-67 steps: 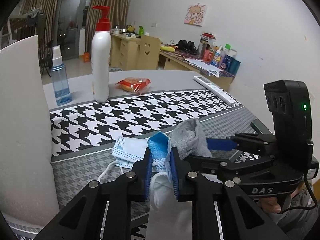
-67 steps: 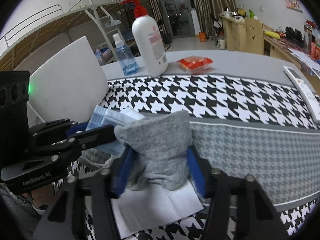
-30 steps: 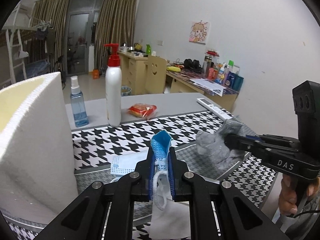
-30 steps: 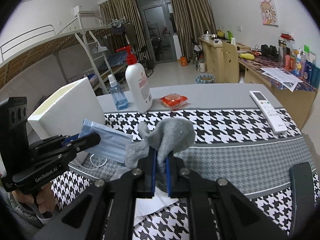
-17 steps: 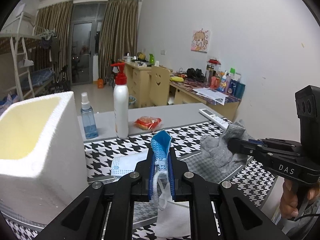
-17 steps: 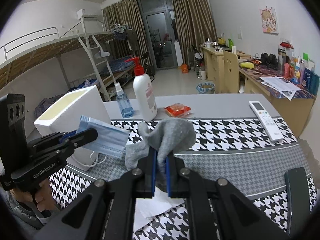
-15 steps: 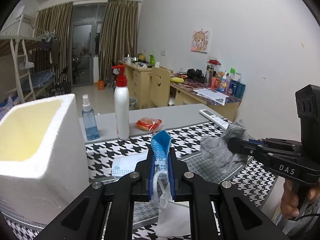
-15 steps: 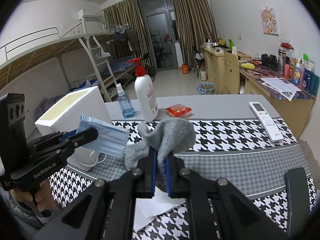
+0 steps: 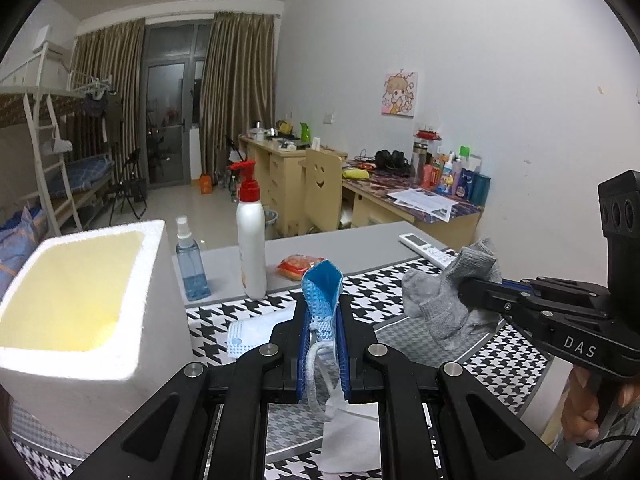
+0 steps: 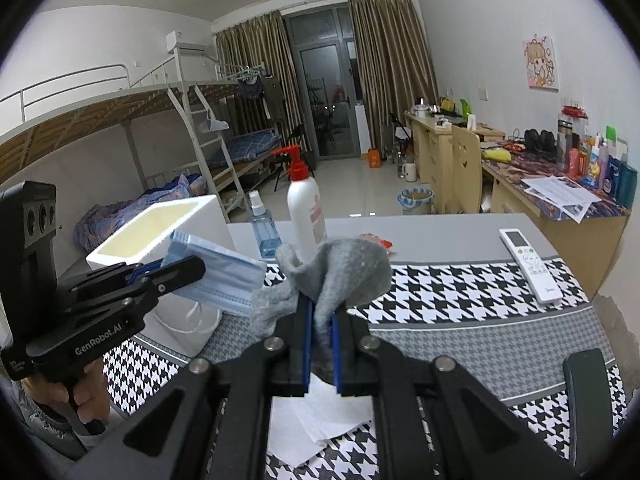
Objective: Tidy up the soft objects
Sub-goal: 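Lift and carry the blue mask and grey sock over the white foam box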
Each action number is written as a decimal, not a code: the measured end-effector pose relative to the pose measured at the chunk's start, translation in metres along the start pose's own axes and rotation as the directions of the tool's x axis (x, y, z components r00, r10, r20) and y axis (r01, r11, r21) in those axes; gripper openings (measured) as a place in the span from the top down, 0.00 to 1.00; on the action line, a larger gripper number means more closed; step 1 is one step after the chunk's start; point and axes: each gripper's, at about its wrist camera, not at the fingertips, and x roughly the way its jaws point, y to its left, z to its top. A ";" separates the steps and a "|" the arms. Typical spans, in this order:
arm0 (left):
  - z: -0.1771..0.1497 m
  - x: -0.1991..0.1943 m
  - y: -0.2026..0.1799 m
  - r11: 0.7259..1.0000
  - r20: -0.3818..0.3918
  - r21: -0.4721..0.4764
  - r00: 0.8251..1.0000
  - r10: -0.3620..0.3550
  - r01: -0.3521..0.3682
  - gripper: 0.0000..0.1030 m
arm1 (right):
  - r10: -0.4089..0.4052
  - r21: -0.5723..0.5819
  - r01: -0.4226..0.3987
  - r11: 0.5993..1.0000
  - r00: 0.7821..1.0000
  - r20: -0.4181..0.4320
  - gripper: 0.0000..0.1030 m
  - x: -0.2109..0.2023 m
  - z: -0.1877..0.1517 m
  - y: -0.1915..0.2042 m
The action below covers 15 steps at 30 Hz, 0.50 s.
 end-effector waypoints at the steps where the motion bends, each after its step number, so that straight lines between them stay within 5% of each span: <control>1: 0.001 -0.001 -0.001 1.000 0.005 0.006 1.000 0.008 -0.008 0.87 | -0.001 0.000 0.001 1.000 1.000 0.004 0.89 0.000 0.001 0.001; 15: 0.023 -0.013 0.001 0.997 0.033 0.029 0.997 0.076 -0.077 0.87 | 0.006 -0.034 -0.004 0.999 0.998 0.065 0.89 -0.011 0.019 0.017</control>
